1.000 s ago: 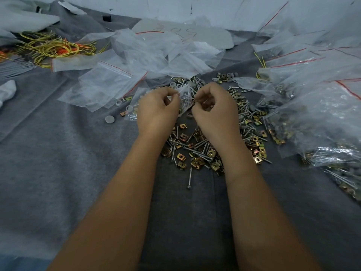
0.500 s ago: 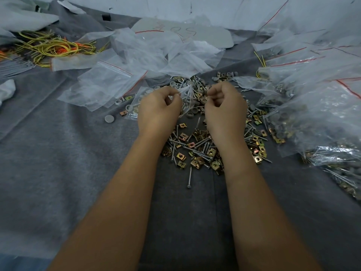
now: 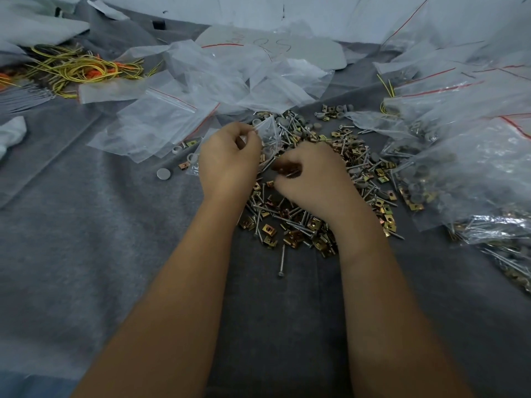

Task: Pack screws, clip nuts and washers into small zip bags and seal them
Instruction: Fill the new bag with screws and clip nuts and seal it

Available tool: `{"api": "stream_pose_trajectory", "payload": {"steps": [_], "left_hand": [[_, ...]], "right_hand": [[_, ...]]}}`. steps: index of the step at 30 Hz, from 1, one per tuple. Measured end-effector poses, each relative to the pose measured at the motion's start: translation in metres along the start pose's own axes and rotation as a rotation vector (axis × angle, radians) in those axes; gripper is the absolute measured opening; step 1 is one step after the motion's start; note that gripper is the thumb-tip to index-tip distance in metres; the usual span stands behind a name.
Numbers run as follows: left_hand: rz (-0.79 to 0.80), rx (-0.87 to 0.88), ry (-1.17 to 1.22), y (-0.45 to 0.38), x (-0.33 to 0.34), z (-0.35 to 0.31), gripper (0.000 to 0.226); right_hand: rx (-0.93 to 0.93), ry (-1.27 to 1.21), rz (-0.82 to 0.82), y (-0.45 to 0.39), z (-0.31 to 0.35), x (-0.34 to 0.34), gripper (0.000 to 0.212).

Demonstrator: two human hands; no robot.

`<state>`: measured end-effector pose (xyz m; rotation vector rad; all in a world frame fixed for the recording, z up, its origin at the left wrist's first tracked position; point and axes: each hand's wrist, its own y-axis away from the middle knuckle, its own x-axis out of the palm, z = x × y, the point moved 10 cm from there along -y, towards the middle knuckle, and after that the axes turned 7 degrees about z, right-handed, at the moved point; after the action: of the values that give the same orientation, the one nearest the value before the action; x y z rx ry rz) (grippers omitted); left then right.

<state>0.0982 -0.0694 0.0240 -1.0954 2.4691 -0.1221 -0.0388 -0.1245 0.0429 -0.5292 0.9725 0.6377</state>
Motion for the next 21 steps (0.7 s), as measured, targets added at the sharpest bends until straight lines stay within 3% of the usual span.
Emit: {"api": "stream_pose_trajectory", "payload": {"steps": [3,8,15,21], "left_hand": [[0.011,-0.002,0.003,0.000,0.001,0.000,0.017],[0.023,-0.007,0.004,0.000,0.003,0.001,0.014],[0.058,0.035,-0.042,0.000,0.007,-0.003,0.015],[0.052,0.069,-0.010,0.001,0.006,-0.006,0.014]], "right_hand": [[0.005,0.258,0.107,-0.004,0.002,0.018,0.028],[0.001,0.266,-0.008,-0.004,0.001,0.010,0.013],[0.062,-0.229,-0.385,0.009,-0.017,-0.030,0.009],[-0.033,-0.378,-0.406,0.008,-0.007,-0.030,0.028]]}}
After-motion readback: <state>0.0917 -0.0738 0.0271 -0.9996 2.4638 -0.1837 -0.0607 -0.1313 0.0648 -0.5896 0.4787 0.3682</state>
